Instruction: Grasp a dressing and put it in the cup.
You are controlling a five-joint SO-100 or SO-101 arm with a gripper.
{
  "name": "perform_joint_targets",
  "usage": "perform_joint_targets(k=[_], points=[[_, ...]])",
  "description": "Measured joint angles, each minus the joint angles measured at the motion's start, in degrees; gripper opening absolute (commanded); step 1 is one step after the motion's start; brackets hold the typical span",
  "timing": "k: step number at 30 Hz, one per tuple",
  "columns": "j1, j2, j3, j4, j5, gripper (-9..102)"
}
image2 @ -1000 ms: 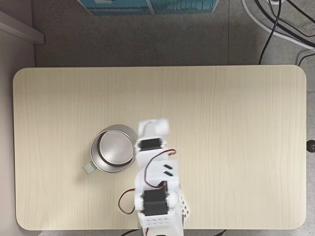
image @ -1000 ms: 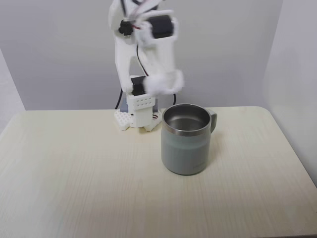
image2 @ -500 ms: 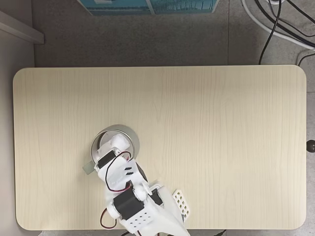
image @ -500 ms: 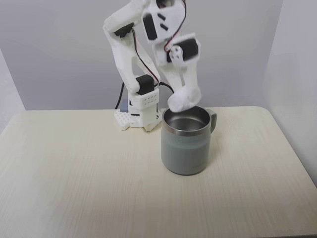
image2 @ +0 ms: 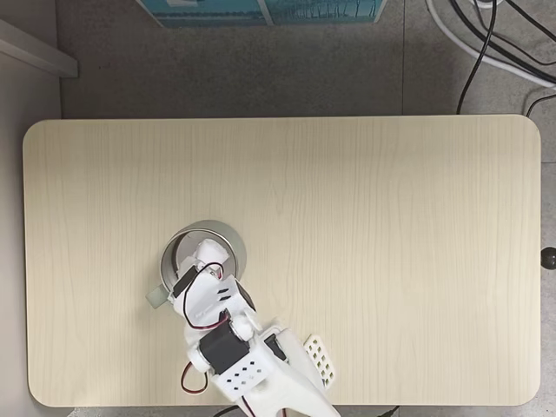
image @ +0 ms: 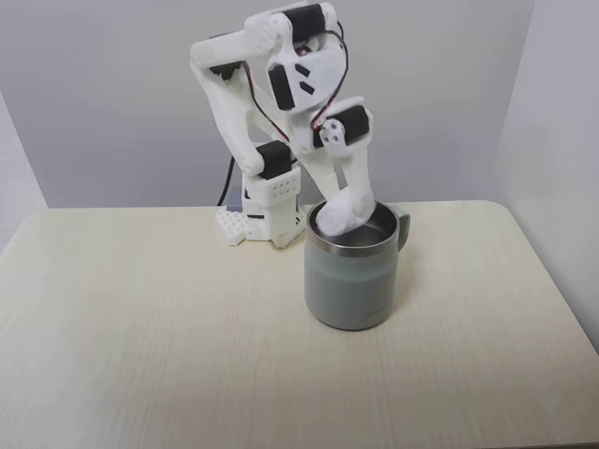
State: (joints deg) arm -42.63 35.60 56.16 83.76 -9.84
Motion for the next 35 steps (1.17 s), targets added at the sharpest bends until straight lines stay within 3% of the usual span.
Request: perform_joint_targets(k=[35], points=[[0.0,-4.8,-0.7,0.9,-1.1,15]])
